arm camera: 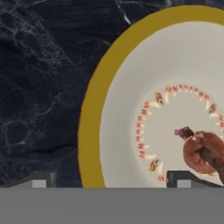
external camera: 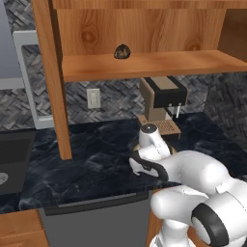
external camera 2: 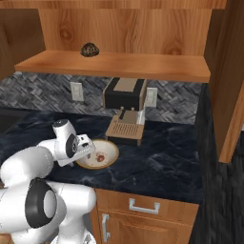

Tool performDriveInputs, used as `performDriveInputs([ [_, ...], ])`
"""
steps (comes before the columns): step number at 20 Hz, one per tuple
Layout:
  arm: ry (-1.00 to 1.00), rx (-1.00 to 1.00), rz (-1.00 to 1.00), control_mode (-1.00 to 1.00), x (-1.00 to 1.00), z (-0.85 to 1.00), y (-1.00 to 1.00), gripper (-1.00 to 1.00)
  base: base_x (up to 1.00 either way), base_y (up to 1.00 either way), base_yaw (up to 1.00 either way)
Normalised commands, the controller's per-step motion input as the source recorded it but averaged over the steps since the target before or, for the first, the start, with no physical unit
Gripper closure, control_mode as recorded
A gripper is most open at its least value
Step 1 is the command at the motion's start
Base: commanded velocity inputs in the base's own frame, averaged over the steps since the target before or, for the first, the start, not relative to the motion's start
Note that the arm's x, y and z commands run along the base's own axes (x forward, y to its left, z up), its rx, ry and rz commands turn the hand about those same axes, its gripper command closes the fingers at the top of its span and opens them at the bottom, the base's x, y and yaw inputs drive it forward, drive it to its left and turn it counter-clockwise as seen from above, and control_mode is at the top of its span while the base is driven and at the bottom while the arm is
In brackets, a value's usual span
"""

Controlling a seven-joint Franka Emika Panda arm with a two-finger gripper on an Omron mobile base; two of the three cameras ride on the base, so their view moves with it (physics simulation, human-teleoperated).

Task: Pick the mushroom from the cabinet and place it in the bowl. Then pick the bowl and place it in the sink. Then turn on the sink facuet.

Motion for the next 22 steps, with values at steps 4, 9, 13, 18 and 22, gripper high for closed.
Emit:
performDriveInputs([
  [4, 0.02, 0.0, 0.06, -1.0, 0.14, -0.21, 0.0, 1.0, 0.0, 0.0, 0.0],
  [9, 0.04, 0.0, 0.09, -1.0, 0.08, -0.25, 0.0, 1.0, 0.0, 0.0, 0.0],
  [13, 0.03, 0.0, 0.09, -1.0, 0.01, -0.23, 0.0, 1.0, 0.0, 0.0, 0.0],
  [18, 0.0, 0.0, 0.08, -1.0, -0.14, 0.01, 0.0, 1.0, 0.0, 0.0, 0.0],
  [22, -0.09, 0.0, 0.1, -1.0, -0.69, 0.59, 0.07, 1.0, 0.0, 0.0, 0.0],
])
